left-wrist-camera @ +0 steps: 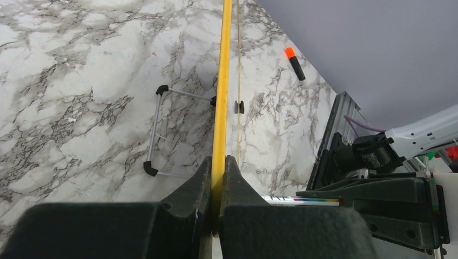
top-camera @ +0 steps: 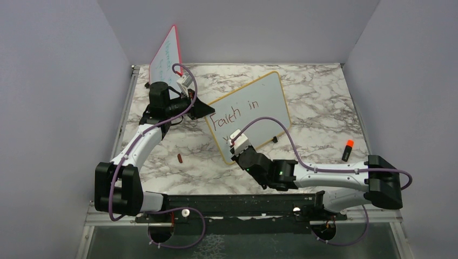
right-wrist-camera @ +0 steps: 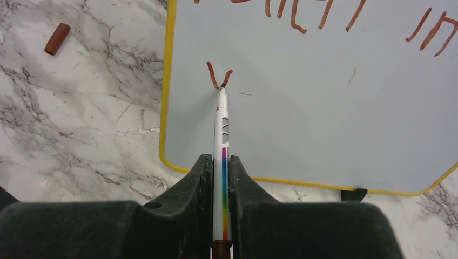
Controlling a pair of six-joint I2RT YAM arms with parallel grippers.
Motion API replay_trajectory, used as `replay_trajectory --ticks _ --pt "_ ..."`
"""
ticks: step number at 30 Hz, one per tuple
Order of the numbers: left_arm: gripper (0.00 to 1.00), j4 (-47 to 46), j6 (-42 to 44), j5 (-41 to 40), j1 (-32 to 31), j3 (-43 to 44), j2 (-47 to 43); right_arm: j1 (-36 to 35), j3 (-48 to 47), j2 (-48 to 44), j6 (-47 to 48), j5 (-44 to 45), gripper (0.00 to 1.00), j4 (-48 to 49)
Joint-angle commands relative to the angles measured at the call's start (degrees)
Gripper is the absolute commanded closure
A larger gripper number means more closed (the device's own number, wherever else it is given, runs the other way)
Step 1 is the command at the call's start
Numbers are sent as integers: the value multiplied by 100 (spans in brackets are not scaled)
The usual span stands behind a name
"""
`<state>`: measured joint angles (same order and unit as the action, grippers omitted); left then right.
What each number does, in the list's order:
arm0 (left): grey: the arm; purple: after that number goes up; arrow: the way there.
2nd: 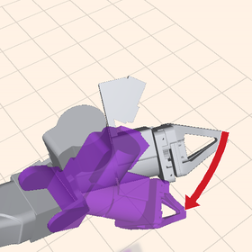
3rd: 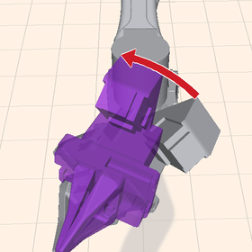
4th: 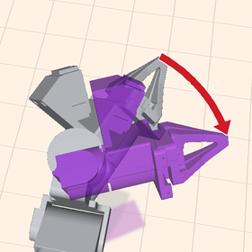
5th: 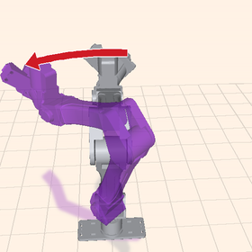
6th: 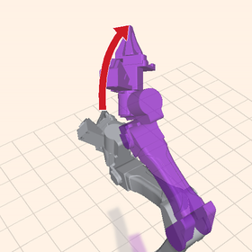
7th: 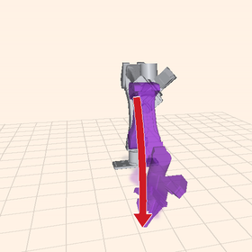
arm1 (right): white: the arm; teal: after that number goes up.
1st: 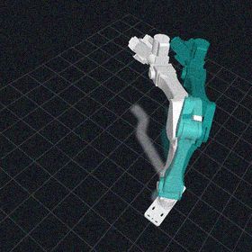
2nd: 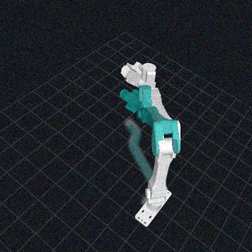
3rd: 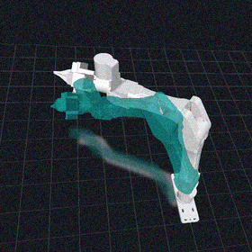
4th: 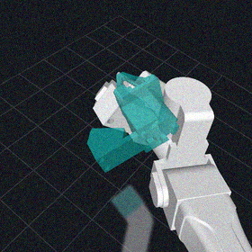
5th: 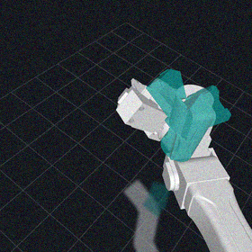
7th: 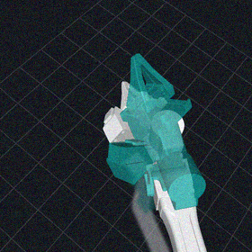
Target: Write a sentence on the whiteboard
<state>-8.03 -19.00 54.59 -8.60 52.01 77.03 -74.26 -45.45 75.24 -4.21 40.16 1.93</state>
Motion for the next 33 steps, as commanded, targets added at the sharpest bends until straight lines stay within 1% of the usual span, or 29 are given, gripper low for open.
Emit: replay_trajectory --ticks 1,11,16,26,33 --pt "100 371 257 -249 -116 -136 66 10 -123 129 -243 -423 99 -616" --pt "100 364 257 -250 -116 -135 66 8 -122 155 -440 -928 99 -1033" --pt "100 372 257 -245 -116 -138 55 8 -107 -23 -475 -774 99 -1006" --pt "100 372 257 -254 -116 -147 61 19 223 -674 -244 268 99 -119" --pt "100 369 265 -257 -116 -147 75 96 325 -597 -91 300 99 396"
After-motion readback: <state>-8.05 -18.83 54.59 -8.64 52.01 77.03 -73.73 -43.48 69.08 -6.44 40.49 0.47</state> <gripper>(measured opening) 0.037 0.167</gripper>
